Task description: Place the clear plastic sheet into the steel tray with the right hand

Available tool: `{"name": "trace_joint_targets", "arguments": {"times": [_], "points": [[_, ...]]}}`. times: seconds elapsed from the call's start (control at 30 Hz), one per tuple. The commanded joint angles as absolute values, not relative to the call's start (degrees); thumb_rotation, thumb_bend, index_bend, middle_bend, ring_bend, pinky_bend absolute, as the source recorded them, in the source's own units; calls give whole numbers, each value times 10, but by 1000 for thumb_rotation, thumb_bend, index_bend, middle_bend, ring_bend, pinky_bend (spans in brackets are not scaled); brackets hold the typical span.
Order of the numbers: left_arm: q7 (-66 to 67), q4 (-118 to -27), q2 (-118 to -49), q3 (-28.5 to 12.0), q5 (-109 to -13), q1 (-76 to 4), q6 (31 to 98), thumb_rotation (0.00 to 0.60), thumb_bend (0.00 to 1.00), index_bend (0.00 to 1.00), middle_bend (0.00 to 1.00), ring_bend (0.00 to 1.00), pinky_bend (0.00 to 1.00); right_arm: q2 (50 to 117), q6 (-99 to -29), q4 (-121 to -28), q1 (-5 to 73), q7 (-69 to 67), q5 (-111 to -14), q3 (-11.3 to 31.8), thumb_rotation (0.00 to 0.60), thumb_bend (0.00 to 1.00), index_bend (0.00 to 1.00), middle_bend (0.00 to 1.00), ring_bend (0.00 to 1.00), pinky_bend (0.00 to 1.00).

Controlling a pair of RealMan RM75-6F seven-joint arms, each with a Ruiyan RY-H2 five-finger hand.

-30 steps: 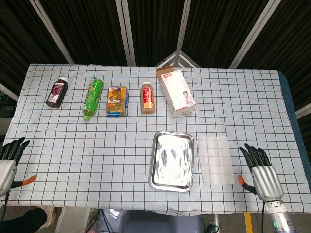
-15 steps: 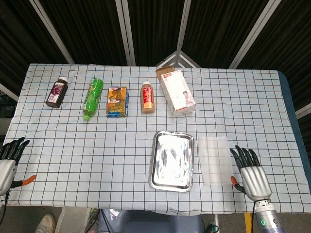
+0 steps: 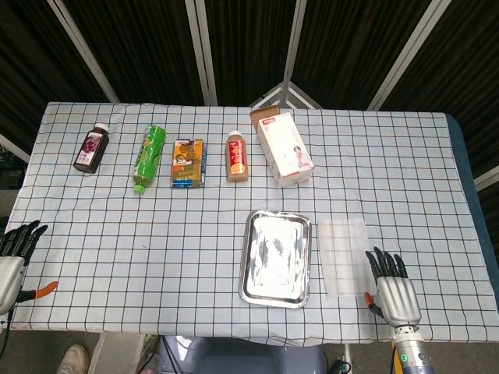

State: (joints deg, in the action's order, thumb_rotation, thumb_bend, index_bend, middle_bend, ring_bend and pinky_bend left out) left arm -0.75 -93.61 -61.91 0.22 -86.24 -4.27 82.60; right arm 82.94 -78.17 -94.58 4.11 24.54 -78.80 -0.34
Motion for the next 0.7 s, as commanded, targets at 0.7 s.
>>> {"name": "trace_joint_targets", "arguments": {"times": [0.7], "points": [[-8, -936, -620, 1, -861, -43, 827, 600, 0, 0, 0, 0, 0, 865, -759, -882, 40, 254, -755, -5, 600, 398, 0, 0, 0, 0]]}}
